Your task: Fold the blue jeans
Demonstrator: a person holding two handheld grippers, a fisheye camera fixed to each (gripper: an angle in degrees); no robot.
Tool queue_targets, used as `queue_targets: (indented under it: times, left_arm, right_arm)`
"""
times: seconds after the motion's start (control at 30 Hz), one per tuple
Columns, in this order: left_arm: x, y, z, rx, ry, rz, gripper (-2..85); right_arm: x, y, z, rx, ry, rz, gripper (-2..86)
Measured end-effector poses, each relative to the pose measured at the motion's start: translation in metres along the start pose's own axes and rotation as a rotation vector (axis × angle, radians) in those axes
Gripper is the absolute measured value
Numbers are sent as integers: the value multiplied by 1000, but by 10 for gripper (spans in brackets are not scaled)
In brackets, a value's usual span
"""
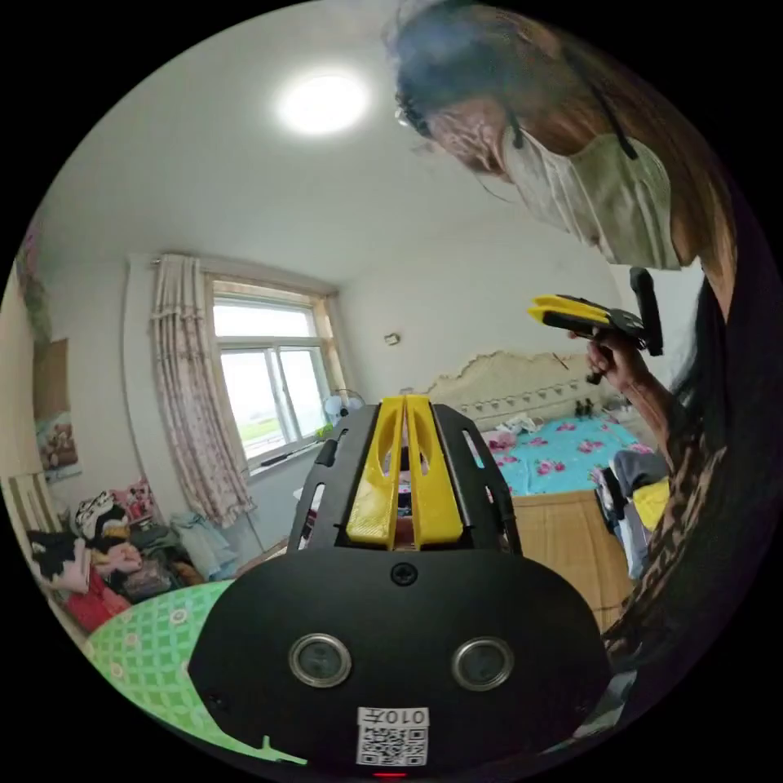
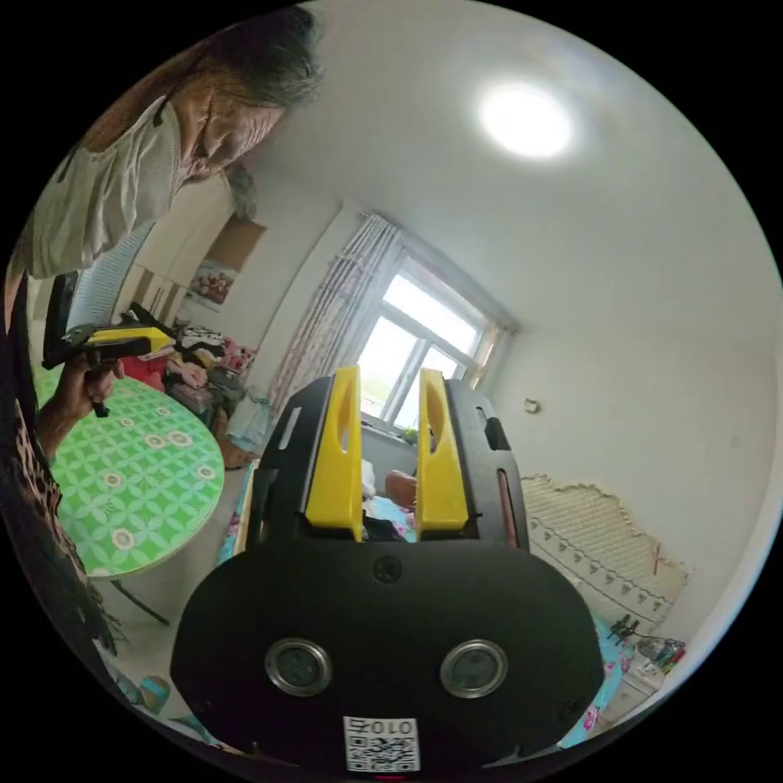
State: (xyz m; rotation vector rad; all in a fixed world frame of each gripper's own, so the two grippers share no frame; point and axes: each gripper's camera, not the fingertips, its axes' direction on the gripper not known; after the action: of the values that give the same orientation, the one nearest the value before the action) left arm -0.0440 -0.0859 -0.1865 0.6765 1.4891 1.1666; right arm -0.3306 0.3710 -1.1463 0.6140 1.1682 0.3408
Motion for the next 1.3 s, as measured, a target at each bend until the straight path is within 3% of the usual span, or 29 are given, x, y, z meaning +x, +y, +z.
queue_targets:
  times: [0.1, 0.23, 0.33, 0.43, 0.53, 0.6, 0.7, 0.9, 1.1, 1.3]
  left_arm:
    - [-16, -5, -23, 73, -155, -30, 34]
    - [-36, -24, -33, 90, -279, 25, 71]
    - [-55, -21, -15, -68, -305, -19, 90]
    - [-82, 15, 14, -220, -284, -98, 96]
    - [-132, 89, 53, -444, -141, -336, 94]
    - [-162, 144, 62, -503, -61, -524, 89]
    - [-195, 210, 62, -543, 25, -730, 78]
    - [-218, 231, 51, -623, -173, -571, 38]
    - [-247, 250, 67, -617, -212, -580, 3]
    - [-261, 233, 78, -508, -282, -628, -1]
  right_arm:
    - [3, 6, 45, 75, 43, 90, 38]
    - [15, 11, 99, 174, -113, 147, 54]
    - [17, 10, 163, 143, -111, 141, 95]
    - [19, 15, 237, 92, -263, 238, 78]
    - [13, 38, 331, -20, -493, 437, 71]
    - [-8, 70, 415, -186, -701, 576, 95]
    - [-53, 110, 503, -399, -825, 685, 106]
    - [-166, 143, 637, -862, -827, 450, 114]
    - [-213, 172, 747, -990, -899, 356, 114]
    - [-222, 233, 889, -1040, -1069, 517, 118]
